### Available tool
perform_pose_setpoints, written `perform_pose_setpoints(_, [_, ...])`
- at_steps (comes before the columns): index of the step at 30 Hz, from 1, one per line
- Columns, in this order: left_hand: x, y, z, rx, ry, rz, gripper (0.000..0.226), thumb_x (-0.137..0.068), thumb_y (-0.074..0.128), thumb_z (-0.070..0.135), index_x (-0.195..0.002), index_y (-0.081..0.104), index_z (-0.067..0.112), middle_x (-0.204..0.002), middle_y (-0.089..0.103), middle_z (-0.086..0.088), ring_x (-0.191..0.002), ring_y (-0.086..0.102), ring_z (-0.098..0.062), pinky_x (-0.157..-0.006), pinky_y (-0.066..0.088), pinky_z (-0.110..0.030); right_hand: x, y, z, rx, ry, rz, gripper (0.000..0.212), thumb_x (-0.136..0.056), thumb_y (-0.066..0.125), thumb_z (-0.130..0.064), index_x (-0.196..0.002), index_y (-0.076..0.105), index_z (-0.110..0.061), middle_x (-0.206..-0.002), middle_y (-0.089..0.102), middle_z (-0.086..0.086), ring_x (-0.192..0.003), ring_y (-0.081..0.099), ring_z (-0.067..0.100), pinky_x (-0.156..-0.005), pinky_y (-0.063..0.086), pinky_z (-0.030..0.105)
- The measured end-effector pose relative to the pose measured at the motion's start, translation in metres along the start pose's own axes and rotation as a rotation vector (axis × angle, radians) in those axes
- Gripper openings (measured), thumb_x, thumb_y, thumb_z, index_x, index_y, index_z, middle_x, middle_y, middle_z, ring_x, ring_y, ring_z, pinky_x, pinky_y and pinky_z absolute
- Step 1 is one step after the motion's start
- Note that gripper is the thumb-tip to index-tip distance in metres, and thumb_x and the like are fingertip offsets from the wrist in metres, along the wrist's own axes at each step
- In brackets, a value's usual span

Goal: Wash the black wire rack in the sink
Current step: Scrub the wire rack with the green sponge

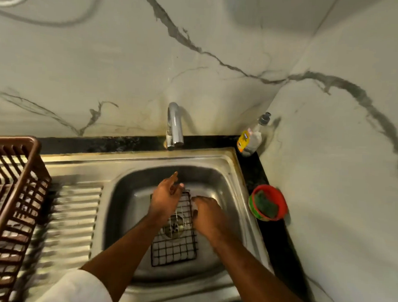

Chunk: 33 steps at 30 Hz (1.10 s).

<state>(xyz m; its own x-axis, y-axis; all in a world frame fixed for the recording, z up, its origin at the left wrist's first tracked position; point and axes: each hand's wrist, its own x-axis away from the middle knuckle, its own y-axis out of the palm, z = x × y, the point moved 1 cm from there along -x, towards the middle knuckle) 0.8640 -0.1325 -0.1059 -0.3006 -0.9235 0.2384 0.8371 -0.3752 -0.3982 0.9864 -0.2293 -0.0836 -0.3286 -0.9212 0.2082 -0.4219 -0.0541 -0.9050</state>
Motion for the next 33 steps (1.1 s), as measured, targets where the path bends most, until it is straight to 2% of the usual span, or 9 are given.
perform_pose_setpoints(2, [0.014, 0.009, -0.006, -0.096, 0.001, -0.089, 0.046, -0.100, 0.060, 0.038, -0.145, 0.053, 0.031, -0.126, 0.068, 0.001, -0.110, 0.069, -0.022, -0.093, 0.058, -0.042, 0.017, -0.018, 0.018, -0.001, 0.030, 0.117, 0.042, -0.093, 0.060, -0.017, -0.134, 0.062, -0.024, -0.132, 0.065, -0.002, -0.124, 0.058, 0.021, -0.103, 0.047, 0.034])
perform_pose_setpoints(5, [0.031, 0.026, -0.005, -0.144, -0.007, -0.166, 0.039, -0.101, 0.061, 0.029, -0.140, 0.060, 0.026, -0.113, 0.070, 0.003, -0.097, 0.073, -0.030, -0.080, 0.061, -0.041, 0.033, -0.049, 0.054, 0.030, 0.067, 0.330, 0.036, -0.084, 0.062, -0.011, -0.118, 0.071, -0.019, -0.110, 0.072, 0.006, -0.104, 0.065, 0.029, -0.090, 0.051, 0.036])
perform_pose_setpoints(9, [0.042, 0.047, 0.002, -0.164, 0.034, -0.208, 0.039, -0.099, 0.064, 0.030, -0.136, 0.065, 0.017, -0.122, 0.072, -0.005, -0.110, 0.070, -0.026, -0.096, 0.055, -0.036, 0.043, -0.091, 0.102, 0.007, 0.183, 0.537, 0.025, -0.080, 0.057, -0.012, -0.098, 0.075, -0.013, -0.096, 0.072, 0.012, -0.091, 0.067, 0.037, -0.086, 0.055, 0.045])
perform_pose_setpoints(12, [0.046, 0.063, 0.015, -0.181, 0.066, -0.236, 0.044, -0.099, 0.064, 0.033, -0.139, 0.062, 0.017, -0.133, 0.068, -0.008, -0.116, 0.068, -0.025, -0.101, 0.055, -0.041, 0.039, -0.112, 0.125, 0.008, 0.293, 0.377, 0.026, -0.091, 0.062, -0.012, -0.113, 0.075, -0.017, -0.113, 0.073, 0.009, -0.104, 0.067, 0.031, -0.093, 0.051, 0.037])
perform_pose_setpoints(17, [0.050, 0.085, 0.031, -0.231, 0.051, -0.275, 0.043, -0.100, 0.063, 0.035, -0.139, 0.062, 0.018, -0.137, 0.066, -0.006, -0.116, 0.068, -0.021, -0.099, 0.055, -0.036, 0.017, -0.112, 0.152, 0.104, 0.345, -0.010, 0.038, -0.093, 0.069, -0.028, -0.130, 0.068, -0.016, -0.129, 0.068, 0.010, -0.118, 0.063, 0.029, -0.100, 0.047, 0.033])
perform_pose_setpoints(24, [0.055, 0.090, 0.023, -0.246, -0.031, -0.245, 0.038, -0.100, 0.062, 0.031, -0.135, 0.066, 0.015, -0.136, 0.067, -0.004, -0.116, 0.067, -0.019, -0.101, 0.052, -0.031, -0.011, -0.105, 0.167, 0.202, 0.360, -0.127, 0.049, -0.089, 0.071, -0.042, -0.131, 0.066, -0.017, -0.130, 0.065, 0.009, -0.120, 0.061, 0.031, -0.098, 0.049, 0.035])
perform_pose_setpoints(28, [0.060, 0.079, 0.016, -0.164, -0.123, -0.159, 0.032, -0.102, 0.060, 0.028, -0.130, 0.068, 0.014, -0.120, 0.074, -0.007, -0.104, 0.072, -0.032, -0.084, 0.058, -0.040, -0.006, -0.114, 0.164, 0.275, 0.284, 0.029, 0.036, -0.094, 0.064, -0.043, -0.117, 0.072, -0.017, -0.113, 0.072, 0.006, -0.104, 0.068, 0.028, -0.081, 0.053, 0.033])
perform_pose_setpoints(31, [0.061, 0.062, 0.002, -0.111, -0.228, -0.039, 0.023, -0.104, 0.057, 0.027, -0.120, 0.069, 0.017, -0.097, 0.071, 0.002, -0.077, 0.070, -0.020, -0.061, 0.061, -0.035, 0.011, -0.131, 0.156, 0.226, 0.254, 0.251, 0.029, -0.094, 0.062, -0.032, -0.116, 0.072, -0.016, -0.106, 0.075, 0.008, -0.097, 0.070, 0.031, -0.077, 0.052, 0.033])
perform_pose_setpoints(33, [0.065, 0.044, -0.012, -0.042, -0.322, 0.086, 0.021, -0.102, 0.059, 0.026, -0.120, 0.067, 0.018, -0.099, 0.071, -0.002, -0.081, 0.070, -0.020, -0.065, 0.063, -0.036, 0.022, -0.136, 0.147, 0.070, 0.178, 0.429, 0.022, -0.091, 0.065, -0.029, -0.104, 0.074, -0.015, -0.094, 0.076, 0.010, -0.086, 0.069, 0.035, -0.070, 0.049, 0.034])
